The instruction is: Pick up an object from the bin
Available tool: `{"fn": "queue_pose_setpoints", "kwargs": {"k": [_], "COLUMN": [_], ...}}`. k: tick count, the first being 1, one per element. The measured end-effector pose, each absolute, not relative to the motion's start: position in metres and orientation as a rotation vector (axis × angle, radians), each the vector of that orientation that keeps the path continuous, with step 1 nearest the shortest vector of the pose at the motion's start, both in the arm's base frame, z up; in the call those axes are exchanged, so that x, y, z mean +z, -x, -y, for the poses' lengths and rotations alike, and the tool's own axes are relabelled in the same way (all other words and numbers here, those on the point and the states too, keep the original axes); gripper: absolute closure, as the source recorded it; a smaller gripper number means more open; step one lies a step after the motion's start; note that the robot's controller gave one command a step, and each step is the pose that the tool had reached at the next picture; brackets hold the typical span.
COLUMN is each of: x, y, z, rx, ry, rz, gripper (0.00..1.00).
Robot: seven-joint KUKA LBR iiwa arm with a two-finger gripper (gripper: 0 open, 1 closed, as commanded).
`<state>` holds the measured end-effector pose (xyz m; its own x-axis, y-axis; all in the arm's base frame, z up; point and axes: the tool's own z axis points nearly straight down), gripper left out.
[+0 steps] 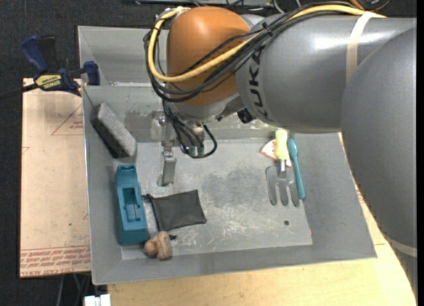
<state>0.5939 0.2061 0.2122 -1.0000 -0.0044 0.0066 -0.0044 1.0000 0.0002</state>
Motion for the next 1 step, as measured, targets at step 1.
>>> {"fn": "queue_pose_setpoints", "kwargs": {"k": [1], "x": [0.2175], "y": [-0.5956], "z": [-0.2051], "rx": [-0.003], "ry": [-0.001], "rz": [3.143], "gripper": [0.00]}}
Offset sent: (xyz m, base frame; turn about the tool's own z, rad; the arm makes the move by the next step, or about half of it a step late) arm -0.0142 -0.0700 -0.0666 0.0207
